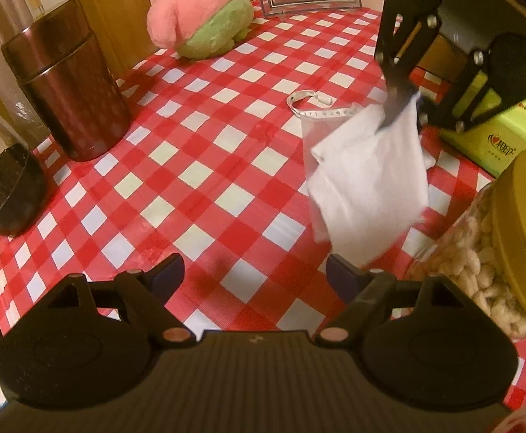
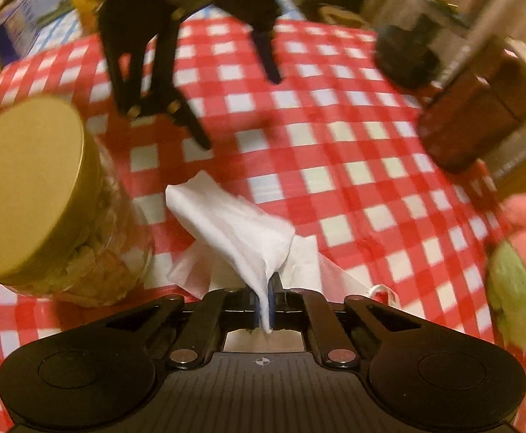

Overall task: Organize soft objects
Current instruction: 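Grasp the white cloth with the right tool while the left tool grasps the mesh bag, then lift and carry the white cloth and mesh bag over the cardboard tray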

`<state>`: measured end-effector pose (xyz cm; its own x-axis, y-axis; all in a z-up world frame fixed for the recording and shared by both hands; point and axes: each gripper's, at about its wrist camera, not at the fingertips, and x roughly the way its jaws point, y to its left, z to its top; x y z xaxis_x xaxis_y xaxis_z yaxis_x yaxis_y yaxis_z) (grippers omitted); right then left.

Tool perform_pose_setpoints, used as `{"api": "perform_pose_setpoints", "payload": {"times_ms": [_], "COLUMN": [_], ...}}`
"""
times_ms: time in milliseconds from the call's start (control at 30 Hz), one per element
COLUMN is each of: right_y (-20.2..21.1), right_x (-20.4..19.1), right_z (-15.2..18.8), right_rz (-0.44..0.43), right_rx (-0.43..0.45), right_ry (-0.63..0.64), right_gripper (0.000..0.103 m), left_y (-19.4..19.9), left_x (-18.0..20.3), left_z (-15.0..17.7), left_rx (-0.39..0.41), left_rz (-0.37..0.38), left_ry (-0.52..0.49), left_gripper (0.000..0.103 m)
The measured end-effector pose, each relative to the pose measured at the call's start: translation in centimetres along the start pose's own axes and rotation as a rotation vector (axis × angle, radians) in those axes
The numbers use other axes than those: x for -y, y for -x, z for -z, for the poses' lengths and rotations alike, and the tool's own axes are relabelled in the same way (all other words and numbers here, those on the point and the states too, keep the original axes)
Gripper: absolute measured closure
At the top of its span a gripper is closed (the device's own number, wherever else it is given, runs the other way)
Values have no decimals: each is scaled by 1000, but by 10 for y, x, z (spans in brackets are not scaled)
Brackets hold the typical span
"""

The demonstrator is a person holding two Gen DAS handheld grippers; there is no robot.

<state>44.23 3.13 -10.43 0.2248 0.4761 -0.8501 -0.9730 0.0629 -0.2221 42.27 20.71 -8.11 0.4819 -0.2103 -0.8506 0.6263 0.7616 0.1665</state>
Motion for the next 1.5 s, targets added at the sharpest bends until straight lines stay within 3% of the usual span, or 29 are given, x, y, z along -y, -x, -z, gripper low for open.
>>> {"api": "perform_pose_setpoints", "payload": {"times_ms": [333, 567, 833, 1067, 1233, 1333, 1400, 1500], "right_y": [68, 88, 99, 105, 108, 110, 111, 116], "right_x": [31, 47, 58, 61, 61, 62, 62, 60], "right_z": [27, 43, 64, 79, 87, 90, 91, 92], "right_rz": [41, 123, 205, 243, 258, 263, 265, 263], "right_rx": [100, 74, 62, 74, 80, 84, 87, 94], "right_ry": [-329, -488, -590, -648, -675, -687, -696, -704], "right_gripper": [99, 99, 99, 99, 99, 99, 99, 99], "left_y": [0, -13, -57, -93, -102, -101, -99, -96], "left_x": [7, 14, 32, 53, 65, 63, 61, 57], "left_z": [-28, -56, -87, -103, -103, -103, -104, -106], "left_rx": [24, 47, 3, -109, -158, -163, -162, -182], "left_rz": [19, 76, 178, 193, 143, 171, 168, 157], "left_ry": [15, 39, 70, -21, -100, -82, -68, -55], "left_gripper": [19, 19, 16, 16, 33, 56, 76, 93]}}
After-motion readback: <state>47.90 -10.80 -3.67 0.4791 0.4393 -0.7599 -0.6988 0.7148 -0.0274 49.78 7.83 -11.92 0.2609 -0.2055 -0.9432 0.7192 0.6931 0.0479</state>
